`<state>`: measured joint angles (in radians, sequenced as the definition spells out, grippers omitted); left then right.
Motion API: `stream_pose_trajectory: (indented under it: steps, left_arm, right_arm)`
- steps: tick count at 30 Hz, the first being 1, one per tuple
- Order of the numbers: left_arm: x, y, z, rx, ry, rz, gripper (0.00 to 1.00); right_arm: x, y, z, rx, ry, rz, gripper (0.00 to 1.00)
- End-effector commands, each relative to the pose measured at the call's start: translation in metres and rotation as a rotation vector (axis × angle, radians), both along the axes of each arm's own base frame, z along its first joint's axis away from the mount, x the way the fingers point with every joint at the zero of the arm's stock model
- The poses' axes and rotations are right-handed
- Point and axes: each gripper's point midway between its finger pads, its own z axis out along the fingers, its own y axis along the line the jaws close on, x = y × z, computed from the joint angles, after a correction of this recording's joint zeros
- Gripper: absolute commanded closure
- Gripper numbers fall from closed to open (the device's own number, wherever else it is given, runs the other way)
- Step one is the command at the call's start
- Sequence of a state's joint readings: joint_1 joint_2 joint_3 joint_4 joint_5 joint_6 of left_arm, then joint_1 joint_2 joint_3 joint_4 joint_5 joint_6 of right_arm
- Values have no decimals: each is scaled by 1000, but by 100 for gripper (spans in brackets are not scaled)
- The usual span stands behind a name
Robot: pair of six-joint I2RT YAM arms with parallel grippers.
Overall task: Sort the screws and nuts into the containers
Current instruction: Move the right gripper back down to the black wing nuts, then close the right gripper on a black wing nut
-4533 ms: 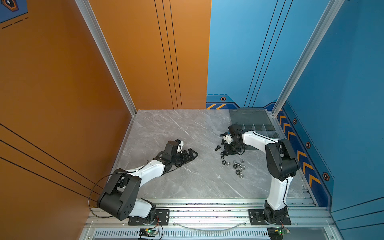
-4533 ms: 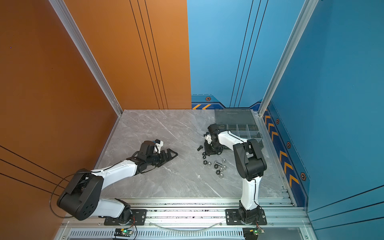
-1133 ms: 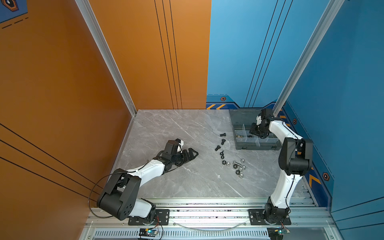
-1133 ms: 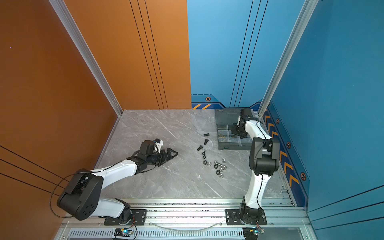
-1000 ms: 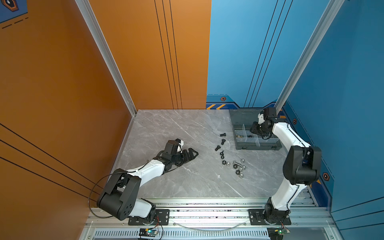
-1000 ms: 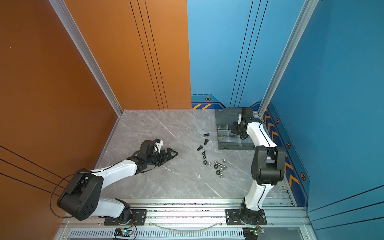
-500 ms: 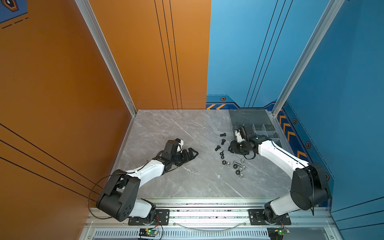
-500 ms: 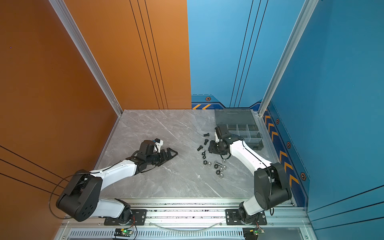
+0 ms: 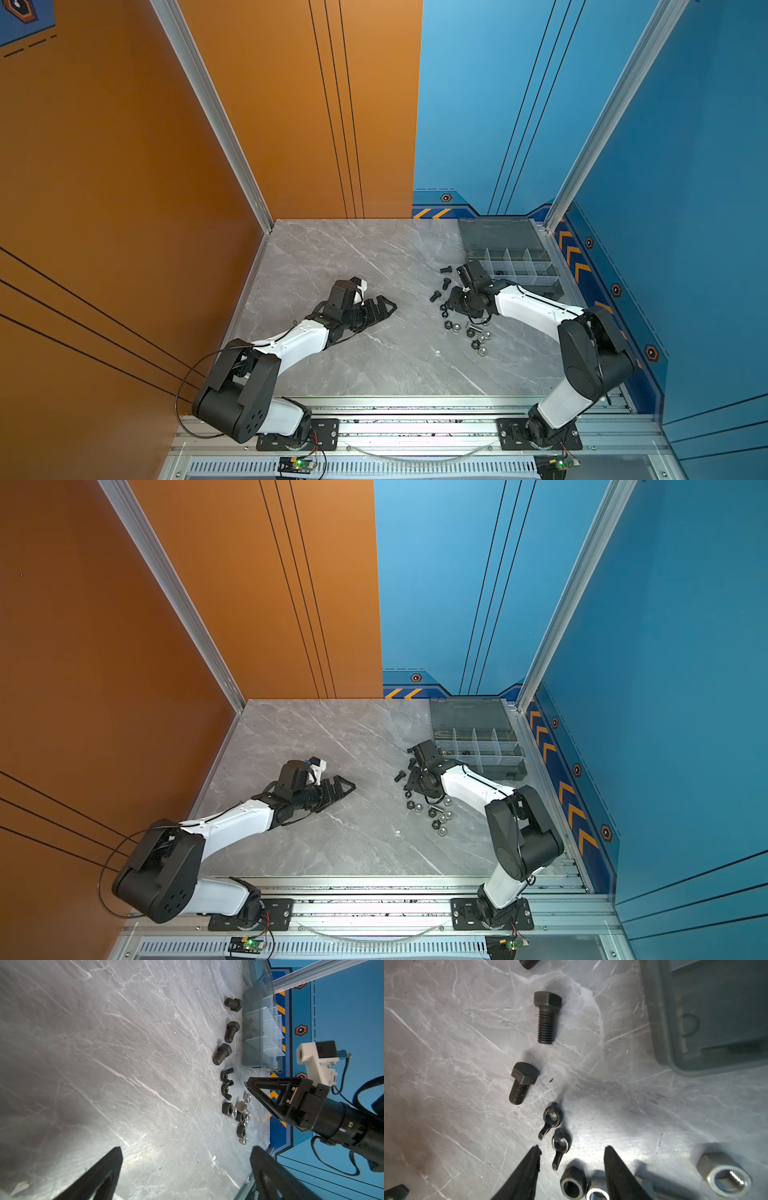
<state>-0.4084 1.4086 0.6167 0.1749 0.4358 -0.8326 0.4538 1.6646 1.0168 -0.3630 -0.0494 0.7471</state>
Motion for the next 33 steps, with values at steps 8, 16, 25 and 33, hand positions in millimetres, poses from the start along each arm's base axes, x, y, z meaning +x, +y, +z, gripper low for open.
stream_pose_trajectory:
  steps: [8,16,25,33]
  left_arm:
    - [0,-8,-1,-20,7,-28,2]
    - [-1,-6,-2,-18,11,-26,2]
    - [-1,-5,-4,-19,11,-25,2]
    - [-2,-2,-5,-21,9,-19,2]
  right_arm:
    - [21,15,-8,0,-8,-24,55]
    - [27,22,-16,-17,3,-8,58]
    - [28,23,-24,-38,17,-1,65]
    - [30,26,-28,-55,24,10,69]
